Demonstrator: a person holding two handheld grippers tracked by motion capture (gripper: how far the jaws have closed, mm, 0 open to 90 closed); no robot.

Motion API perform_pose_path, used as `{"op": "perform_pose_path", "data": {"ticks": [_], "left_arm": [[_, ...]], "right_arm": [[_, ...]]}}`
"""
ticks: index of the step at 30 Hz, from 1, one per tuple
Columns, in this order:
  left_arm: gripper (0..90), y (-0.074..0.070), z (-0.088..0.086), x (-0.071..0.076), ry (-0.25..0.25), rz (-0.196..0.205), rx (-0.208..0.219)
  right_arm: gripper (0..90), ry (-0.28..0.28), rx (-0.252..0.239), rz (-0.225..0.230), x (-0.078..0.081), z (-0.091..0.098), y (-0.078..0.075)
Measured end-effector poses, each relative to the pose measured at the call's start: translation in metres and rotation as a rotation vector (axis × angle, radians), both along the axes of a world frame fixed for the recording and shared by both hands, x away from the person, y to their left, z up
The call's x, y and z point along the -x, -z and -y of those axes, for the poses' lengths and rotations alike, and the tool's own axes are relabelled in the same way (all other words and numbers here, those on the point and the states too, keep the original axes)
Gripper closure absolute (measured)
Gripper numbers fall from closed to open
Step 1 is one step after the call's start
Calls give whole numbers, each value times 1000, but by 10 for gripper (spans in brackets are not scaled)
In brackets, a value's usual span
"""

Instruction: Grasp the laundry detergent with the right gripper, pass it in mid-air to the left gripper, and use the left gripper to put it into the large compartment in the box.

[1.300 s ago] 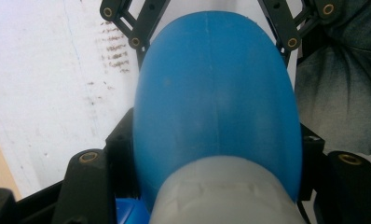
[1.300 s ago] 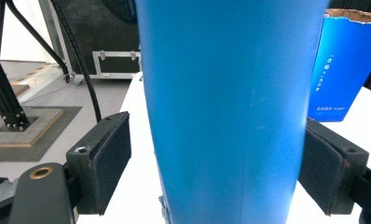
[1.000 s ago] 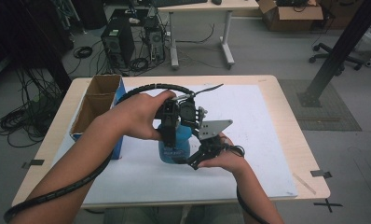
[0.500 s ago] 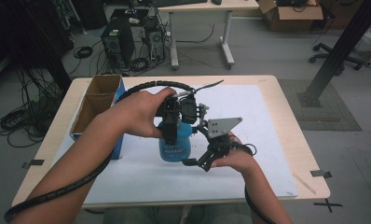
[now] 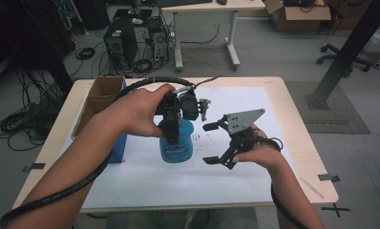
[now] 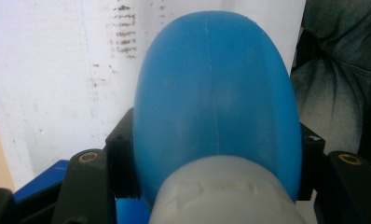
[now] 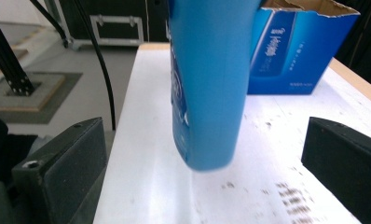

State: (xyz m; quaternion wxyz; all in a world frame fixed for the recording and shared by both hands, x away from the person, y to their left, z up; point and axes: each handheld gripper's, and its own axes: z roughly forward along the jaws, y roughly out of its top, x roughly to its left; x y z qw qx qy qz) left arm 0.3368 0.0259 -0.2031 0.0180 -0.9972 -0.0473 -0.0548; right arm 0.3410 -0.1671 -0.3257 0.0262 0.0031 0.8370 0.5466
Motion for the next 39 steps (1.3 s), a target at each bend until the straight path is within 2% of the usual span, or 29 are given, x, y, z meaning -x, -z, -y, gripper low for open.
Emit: {"op": "perform_pose_path", "data": {"ticks": [1,9,10,11,12,15,16,17,21,25,30,31,32,39], "left_arm": [[380,-1,-1,0,-8,-2,0],[380,-9,-8,-4,-73,-20,10],[379,-10,-9,-5,-85,-20,12],[379,-13,-11,-6,-105,-17,11],[379,-13,-11,-6,-105,-17,11],[379,-17,-15,-7,-142,-18,17],[379,-18,-17,-8,-150,-19,20],[379,-20,-19,-8,-159,-18,25],[379,-26,-25,-10,-206,-22,40],[380,-32,-32,-14,-273,-23,58],[380,-39,-41,-18,-354,-26,70],[379,-42,-45,-20,-393,-31,77],[379,-42,-45,-20,-393,-31,77],[380,-57,-62,-28,-495,-32,110]], "right_arm": [[2,0,0,0,0,0,0],[5,32,105,19,-2,20,-17],[5,38,119,16,-2,22,-19],[7,45,153,20,-4,26,-22],[7,45,153,20,-4,26,-22],[9,53,197,23,-7,29,-27],[12,56,227,23,-9,31,-30],[12,56,227,23,-9,31,-30],[16,64,278,25,-12,33,-33],[16,70,331,19,-16,35,-35],[17,68,357,14,-18,36,-35],[17,67,372,9,-19,35,-35],[17,67,372,9,-19,35,-35],[19,62,400,-1,-22,36,-32]]}}
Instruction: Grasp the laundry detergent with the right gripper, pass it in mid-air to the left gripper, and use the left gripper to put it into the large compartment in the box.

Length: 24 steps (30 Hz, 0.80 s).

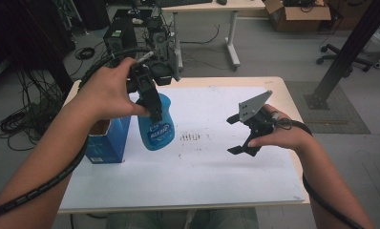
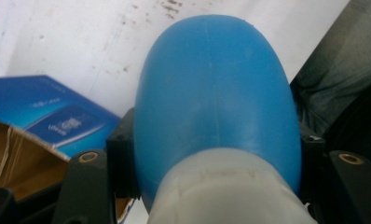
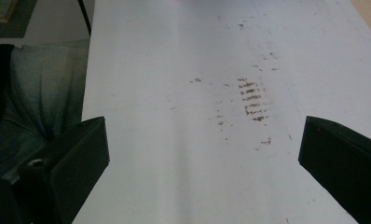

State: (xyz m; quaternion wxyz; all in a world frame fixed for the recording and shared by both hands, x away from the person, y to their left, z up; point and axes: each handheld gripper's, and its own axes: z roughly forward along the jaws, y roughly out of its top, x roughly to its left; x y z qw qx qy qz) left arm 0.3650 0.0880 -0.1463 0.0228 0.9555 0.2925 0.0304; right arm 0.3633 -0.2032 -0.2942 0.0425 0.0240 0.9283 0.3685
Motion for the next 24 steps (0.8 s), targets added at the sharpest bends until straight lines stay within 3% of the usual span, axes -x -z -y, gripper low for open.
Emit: {"op": "perform_pose_path", "data": {"ticks": [18,20,24], "left_arm": [[380,-32,-49,-19,-296,40,-35],[380,-38,-58,-22,-345,42,-32],[380,-44,-67,-25,-393,45,-26]], "right_arm": [[20,1,18,-31,-4,4,11],[20,1,23,-36,-5,4,12],[20,-2,26,-37,-5,3,12]]}}
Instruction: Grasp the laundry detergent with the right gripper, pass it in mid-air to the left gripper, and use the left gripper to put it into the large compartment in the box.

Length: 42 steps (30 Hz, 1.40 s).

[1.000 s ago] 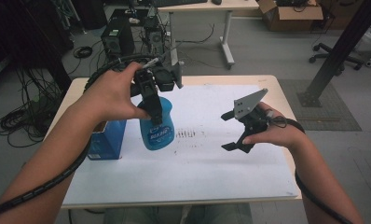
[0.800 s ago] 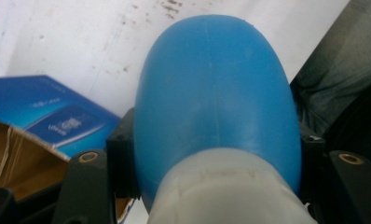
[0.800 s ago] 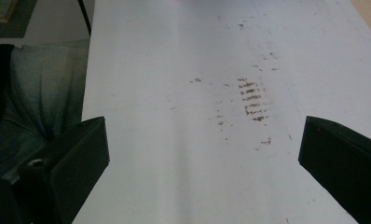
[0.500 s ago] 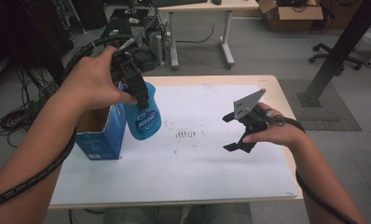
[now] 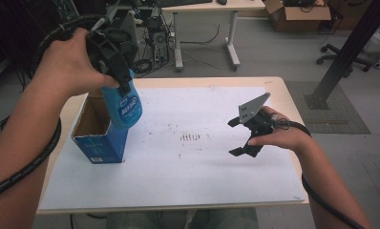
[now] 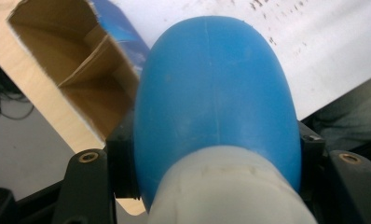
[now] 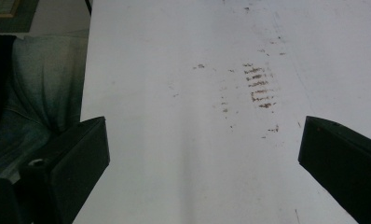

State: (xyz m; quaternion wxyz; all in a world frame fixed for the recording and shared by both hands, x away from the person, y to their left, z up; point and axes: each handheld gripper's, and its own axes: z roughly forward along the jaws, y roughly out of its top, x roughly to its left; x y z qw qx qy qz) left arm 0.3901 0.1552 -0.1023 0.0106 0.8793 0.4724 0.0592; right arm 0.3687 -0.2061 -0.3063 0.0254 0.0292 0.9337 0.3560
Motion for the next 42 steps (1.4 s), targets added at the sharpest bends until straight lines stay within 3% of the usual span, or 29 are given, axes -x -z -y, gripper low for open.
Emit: {"op": "perform_pose_path", "data": {"ticks": [15,22,30,42], "left_arm": [[379,-22,-34,-9,-205,19,30],[380,-26,-51,-15,-337,29,19],[379,-31,-69,-21,-444,36,15],[380,-19,-90,-27,-499,19,21]], "right_arm": [[22,-6,24,-11,-4,-3,3],[23,-13,39,-14,-5,-4,0],[24,-22,57,-13,-5,-6,0],[23,-32,69,-19,-7,-10,-6]]}}
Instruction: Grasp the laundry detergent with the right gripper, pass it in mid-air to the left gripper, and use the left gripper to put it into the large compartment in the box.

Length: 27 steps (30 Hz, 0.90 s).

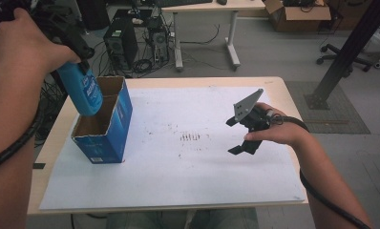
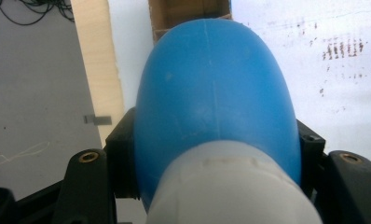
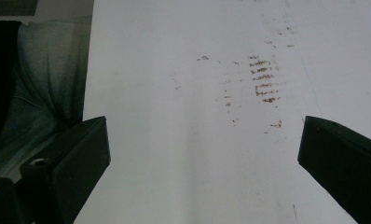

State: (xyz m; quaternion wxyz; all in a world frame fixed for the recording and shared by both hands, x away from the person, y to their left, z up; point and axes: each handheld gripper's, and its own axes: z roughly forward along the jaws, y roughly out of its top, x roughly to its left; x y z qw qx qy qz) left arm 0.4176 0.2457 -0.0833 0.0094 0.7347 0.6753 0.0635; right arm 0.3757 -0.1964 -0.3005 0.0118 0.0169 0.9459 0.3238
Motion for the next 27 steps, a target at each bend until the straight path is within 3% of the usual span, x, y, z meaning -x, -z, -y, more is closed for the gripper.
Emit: {"op": "perform_pose_path", "data": {"ticks": [8,14,27], "left_arm": [[379,12,-8,-2,-10,-5,3],[379,22,-11,-4,-15,-16,8],[379,53,-15,-9,-15,-37,9]], "right_arm": [[28,-9,45,-16,1,-3,0],[26,-12,51,-20,2,-2,-6],[26,-16,69,-35,5,0,-5]]}}
